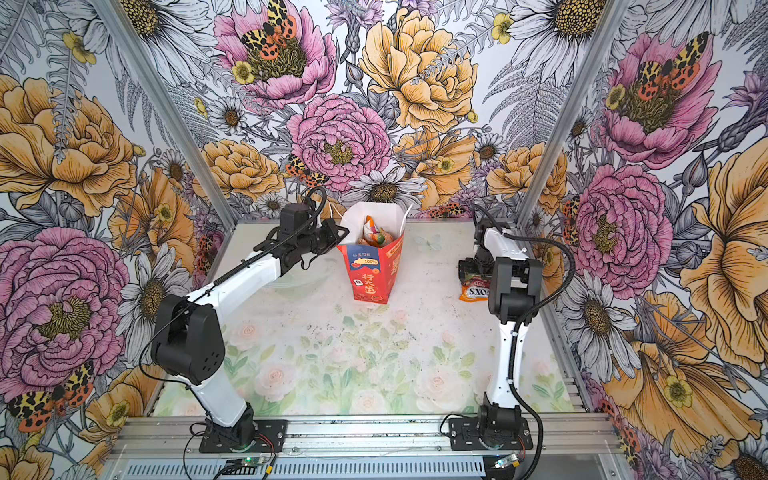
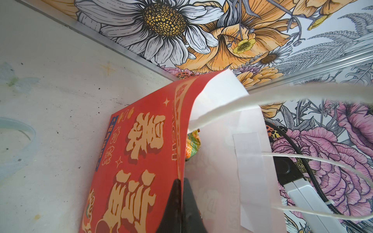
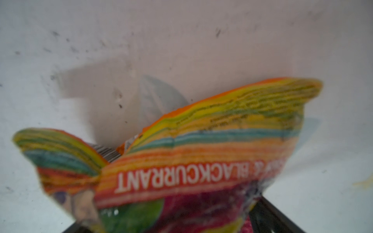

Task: Place the snacks into the paper bag
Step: 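Close the right gripper on the FOX'S candy bag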

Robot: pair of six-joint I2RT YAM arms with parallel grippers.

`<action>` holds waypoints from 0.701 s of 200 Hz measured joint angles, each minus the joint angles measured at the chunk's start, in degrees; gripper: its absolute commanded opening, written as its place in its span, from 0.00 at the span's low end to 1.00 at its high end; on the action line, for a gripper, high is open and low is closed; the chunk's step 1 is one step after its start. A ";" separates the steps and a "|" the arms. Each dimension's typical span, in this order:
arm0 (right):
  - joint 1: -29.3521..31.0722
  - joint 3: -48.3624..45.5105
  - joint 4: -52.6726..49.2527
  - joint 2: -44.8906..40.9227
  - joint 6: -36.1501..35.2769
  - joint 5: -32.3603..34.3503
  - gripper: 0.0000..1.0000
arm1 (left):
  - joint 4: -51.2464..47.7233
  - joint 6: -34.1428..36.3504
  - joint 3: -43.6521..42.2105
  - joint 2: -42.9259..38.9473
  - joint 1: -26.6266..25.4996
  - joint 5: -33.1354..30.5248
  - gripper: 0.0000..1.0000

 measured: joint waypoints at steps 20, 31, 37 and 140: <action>0.39 0.17 -0.20 0.09 0.22 0.52 0.89 | 0.00 0.00 0.00 0.00 0.00 0.00 0.00; 0.63 0.17 -0.24 0.09 0.09 0.63 0.80 | 0.00 0.00 0.00 0.00 0.00 0.00 0.00; 0.74 0.17 -0.35 0.09 0.15 0.68 0.77 | 0.00 0.00 0.00 0.00 0.00 0.00 0.00; 0.87 0.31 -1.44 -0.09 0.37 0.20 0.25 | 0.13 0.00 -0.37 0.00 0.22 0.02 0.00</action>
